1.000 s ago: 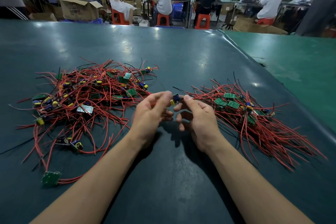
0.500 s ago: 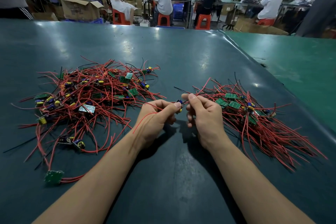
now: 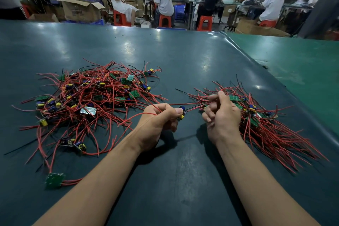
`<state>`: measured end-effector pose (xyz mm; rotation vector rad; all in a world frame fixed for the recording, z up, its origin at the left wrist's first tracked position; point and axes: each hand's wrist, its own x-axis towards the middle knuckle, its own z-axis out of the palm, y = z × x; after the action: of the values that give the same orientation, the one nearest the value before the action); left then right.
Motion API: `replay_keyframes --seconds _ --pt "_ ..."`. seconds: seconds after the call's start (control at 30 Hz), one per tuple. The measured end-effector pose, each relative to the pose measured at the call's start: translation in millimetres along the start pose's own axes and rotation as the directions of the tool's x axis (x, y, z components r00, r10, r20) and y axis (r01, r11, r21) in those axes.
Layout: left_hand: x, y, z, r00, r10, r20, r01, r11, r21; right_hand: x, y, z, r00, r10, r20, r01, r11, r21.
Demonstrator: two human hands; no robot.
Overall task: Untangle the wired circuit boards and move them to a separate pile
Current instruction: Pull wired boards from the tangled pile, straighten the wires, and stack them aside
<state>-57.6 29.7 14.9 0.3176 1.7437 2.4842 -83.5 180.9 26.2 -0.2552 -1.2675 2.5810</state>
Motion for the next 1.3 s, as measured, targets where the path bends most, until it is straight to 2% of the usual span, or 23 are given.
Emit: replay_keyframes --seconds 0.1,0.17,0.27,0.53,0.73,0.83,0.93,1.0,1.03,1.1,1.13,1.3 --pt "-1 0 -1 1.0 -0.008 -0.001 0.008 1.0 -0.02 -2 -3 0 0.99 0.14 0.034 -0.142 0.987 0.08" --pt "-2 0 -1 1.0 -0.016 0.019 0.016 1.0 -0.019 -4 -4 0 0.987 0.159 0.036 -0.161 0.984 0.078" --pt "-3 1 -1 0.999 -0.036 0.038 0.037 0.999 -0.025 -3 -4 0 0.995 0.099 0.016 -0.1 0.994 0.042" --pt "0 0 -6 0.999 -0.049 -0.016 0.048 0.996 -0.082 -2 0 -5 0.994 -0.106 0.016 0.107 0.982 -0.155" --pt "0 2 -6 0.996 -0.073 -0.05 0.066 0.991 -0.12 -1 1 -8 0.986 -0.163 0.02 0.164 0.965 -0.207" --pt "0 3 -5 0.995 -0.076 -0.062 0.068 0.989 -0.128 -1 1 -7 0.984 -0.177 0.001 0.174 0.968 -0.18" --pt "1 3 -5 0.995 -0.047 -0.093 0.034 0.991 -0.132 1 0 -5 0.999 -0.035 0.014 0.036 0.992 -0.117" --pt "2 2 -5 0.993 -0.026 -0.118 0.014 0.995 -0.102 -3 2 -4 0.985 0.134 0.107 -0.112 0.976 -0.189" --pt "2 1 -4 0.991 -0.02 -0.13 0.01 0.997 -0.077 -7 5 -3 0.967 0.183 0.177 -0.138 0.96 -0.243" --pt "2 0 -3 0.991 -0.014 -0.132 0.012 1.0 -0.016 -13 10 -2 0.937 0.195 0.29 -0.103 0.947 -0.304" --pt "2 -1 -3 0.992 -0.017 -0.125 0.018 1.0 0.008 -14 11 -2 0.936 0.18 0.303 -0.08 0.946 -0.315" --pt "1 0 -4 0.995 -0.039 -0.088 0.04 0.999 0.008 -9 7 -2 0.963 0.103 0.249 -0.03 0.959 -0.281"
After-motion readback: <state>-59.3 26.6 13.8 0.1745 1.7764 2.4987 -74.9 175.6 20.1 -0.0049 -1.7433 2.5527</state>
